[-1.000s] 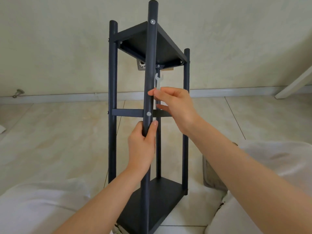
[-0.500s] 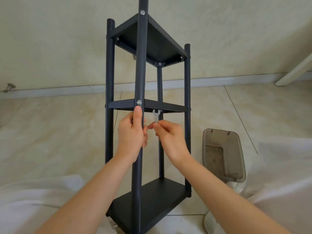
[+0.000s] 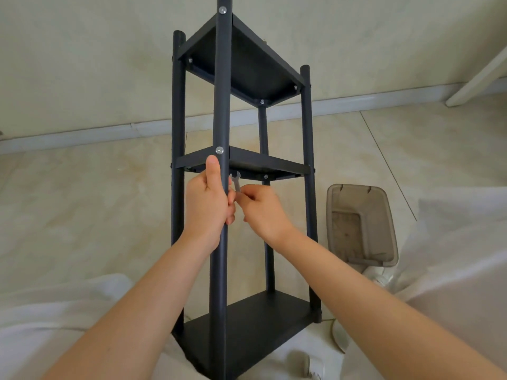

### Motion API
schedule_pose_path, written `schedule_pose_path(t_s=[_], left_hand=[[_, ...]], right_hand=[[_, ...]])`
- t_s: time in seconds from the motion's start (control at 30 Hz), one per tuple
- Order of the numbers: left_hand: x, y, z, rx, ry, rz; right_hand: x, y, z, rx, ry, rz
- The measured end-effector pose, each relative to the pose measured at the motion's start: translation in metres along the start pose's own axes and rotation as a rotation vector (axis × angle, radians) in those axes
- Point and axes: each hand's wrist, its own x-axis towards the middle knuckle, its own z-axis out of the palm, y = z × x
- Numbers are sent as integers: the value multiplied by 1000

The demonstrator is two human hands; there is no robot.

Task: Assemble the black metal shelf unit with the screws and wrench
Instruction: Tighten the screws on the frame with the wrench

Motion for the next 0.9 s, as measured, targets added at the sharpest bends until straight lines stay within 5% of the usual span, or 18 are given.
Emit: schedule_pose_path(t_s=[0.9], left_hand=[[33, -9, 2, 34, -32, -96]], right_hand=[[40, -2, 0, 87, 56, 58]])
